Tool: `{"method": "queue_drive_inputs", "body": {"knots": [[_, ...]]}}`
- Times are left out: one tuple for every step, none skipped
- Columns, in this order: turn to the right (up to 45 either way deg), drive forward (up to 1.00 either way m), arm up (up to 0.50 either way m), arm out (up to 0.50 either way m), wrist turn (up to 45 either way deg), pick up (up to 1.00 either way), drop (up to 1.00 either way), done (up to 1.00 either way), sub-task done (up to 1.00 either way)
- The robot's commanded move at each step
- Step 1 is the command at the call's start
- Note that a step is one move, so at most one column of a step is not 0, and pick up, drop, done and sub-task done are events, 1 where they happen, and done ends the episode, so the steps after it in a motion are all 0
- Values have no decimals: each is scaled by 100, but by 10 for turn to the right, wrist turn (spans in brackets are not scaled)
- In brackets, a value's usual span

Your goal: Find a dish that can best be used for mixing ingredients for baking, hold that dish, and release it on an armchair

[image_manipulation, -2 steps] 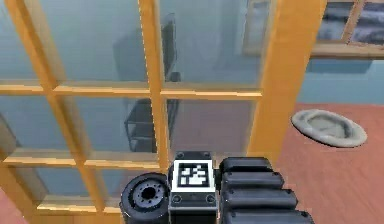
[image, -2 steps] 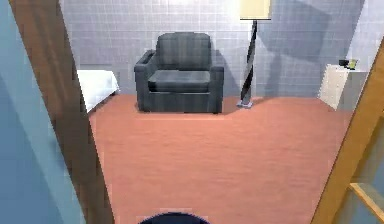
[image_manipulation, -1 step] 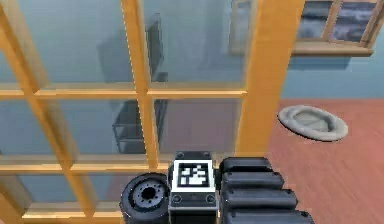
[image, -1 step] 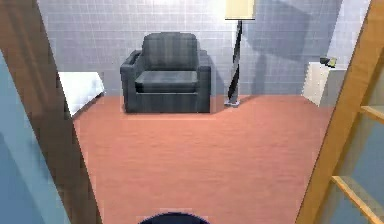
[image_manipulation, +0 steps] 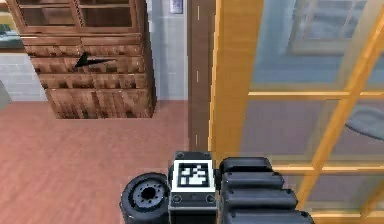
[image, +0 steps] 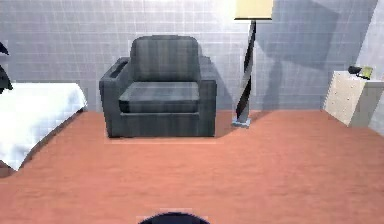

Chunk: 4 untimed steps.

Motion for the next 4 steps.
{"method": "queue_drive_inputs", "body": {"knots": [[-90,0,0,0,0,0,0,0,0],[0,100,0,0,0,0,0,0,0],[0,90,0,0,0,0,0,0,0],[-450,0,0,0,0,0,0,0,0]]}}
